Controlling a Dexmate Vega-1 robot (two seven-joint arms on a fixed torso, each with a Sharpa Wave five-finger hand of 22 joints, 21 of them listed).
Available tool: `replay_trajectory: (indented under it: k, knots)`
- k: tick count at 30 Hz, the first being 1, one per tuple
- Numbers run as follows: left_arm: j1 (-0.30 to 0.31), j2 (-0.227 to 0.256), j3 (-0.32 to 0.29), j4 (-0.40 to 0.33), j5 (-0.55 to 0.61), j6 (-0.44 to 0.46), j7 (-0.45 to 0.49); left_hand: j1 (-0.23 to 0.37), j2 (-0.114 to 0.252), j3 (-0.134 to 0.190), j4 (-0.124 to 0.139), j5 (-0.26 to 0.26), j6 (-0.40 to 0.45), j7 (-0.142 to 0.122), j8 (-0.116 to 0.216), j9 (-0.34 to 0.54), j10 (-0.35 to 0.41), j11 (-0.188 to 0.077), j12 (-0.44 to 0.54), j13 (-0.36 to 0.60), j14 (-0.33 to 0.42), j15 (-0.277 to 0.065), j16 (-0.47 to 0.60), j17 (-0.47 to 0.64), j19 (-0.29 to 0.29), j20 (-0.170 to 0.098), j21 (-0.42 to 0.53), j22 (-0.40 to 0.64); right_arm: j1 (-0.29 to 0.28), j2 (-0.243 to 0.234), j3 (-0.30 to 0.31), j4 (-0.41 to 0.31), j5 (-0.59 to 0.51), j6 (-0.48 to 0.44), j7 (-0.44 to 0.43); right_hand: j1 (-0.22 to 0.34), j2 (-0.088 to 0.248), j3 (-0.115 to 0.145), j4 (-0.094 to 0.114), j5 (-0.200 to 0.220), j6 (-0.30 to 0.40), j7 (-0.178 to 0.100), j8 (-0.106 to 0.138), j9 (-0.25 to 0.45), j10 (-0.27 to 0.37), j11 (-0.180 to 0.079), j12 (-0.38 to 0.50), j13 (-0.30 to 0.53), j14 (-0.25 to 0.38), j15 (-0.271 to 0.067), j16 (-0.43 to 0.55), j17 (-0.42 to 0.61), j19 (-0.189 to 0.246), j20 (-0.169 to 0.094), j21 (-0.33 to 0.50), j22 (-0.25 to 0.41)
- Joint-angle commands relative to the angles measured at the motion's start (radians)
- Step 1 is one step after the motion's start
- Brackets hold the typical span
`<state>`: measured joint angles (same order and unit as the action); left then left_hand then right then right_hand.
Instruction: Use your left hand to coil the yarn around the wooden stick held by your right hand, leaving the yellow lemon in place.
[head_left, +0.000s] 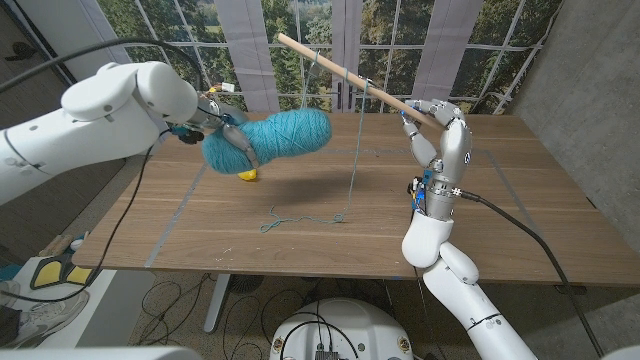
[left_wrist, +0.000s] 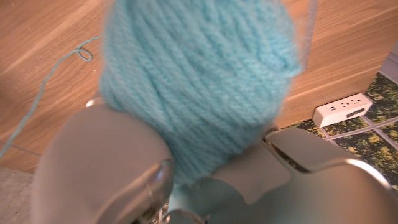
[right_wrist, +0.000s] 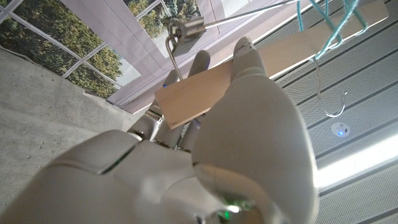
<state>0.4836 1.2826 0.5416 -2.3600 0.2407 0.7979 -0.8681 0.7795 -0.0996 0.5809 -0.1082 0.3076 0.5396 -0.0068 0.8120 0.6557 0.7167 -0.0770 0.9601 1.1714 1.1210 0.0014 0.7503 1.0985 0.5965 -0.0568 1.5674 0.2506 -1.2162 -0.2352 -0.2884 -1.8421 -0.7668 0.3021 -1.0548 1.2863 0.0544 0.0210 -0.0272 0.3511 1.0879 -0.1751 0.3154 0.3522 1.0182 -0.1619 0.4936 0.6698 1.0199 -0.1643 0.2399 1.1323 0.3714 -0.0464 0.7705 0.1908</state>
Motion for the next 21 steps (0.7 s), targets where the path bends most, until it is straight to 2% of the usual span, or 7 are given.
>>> replay_trajectory:
  k: [1,6,14,21]
  knots:
    - [0.030,0.028,0.005,-0.012,-0.062,-0.051,0.020,0.277,0.281,0.108,0.107,0.002,0.000,0.002,-0.004,0.002,0.024,-0.017,-0.001,0.006,0.218,-0.210,0.002,0.080,-0.004,-0.086,0.004,0.002,0.040,-0.104,-0.055,-0.040,0.126,-0.188,0.047,0.089,0.100,-0.002,0.005,0.008,-0.003,0.004,-0.003,0.002,0.013,0.004,0.003,0.002,0.006,-0.068,-0.004,0.002,-0.002,-0.152,0.005,0.001]
    - [0.010,0.013,0.044,-0.014,-0.023,-0.054,-0.021,0.279,0.284,0.107,0.107,0.001,0.000,0.004,-0.005,0.002,0.026,-0.018,-0.003,0.003,0.217,-0.210,-0.003,0.076,-0.004,-0.085,0.004,0.001,0.054,-0.121,-0.060,-0.048,0.164,-0.259,0.064,0.091,0.101,-0.003,0.006,0.008,-0.003,0.005,-0.004,0.003,0.013,0.003,0.002,0.002,0.006,-0.069,-0.004,0.002,-0.002,-0.151,0.007,0.001]
    - [0.034,0.011,0.015,-0.030,-0.054,-0.090,0.003,0.281,0.283,0.106,0.106,0.000,0.002,0.003,-0.007,0.002,0.025,-0.018,-0.003,0.006,0.215,-0.211,-0.006,0.075,-0.004,-0.086,0.005,0.000,0.069,-0.149,-0.060,-0.069,0.227,-0.364,0.106,0.093,0.102,-0.005,0.008,0.008,-0.004,0.007,-0.005,0.006,0.014,0.007,-0.001,0.001,0.006,-0.068,-0.004,0.003,-0.002,-0.151,0.009,0.000]
    - [0.010,-0.010,0.047,-0.027,-0.009,-0.079,-0.029,0.282,0.283,0.106,0.105,-0.001,0.002,0.001,-0.008,0.003,0.024,-0.018,-0.004,0.006,0.217,-0.211,-0.006,0.078,-0.005,-0.085,0.005,-0.001,0.067,-0.186,-0.056,-0.106,0.276,-0.432,0.154,0.094,0.103,-0.007,0.011,0.008,-0.003,0.010,-0.008,0.005,0.015,0.007,-0.002,0.002,0.007,-0.068,-0.004,0.004,-0.002,-0.151,0.011,0.000]
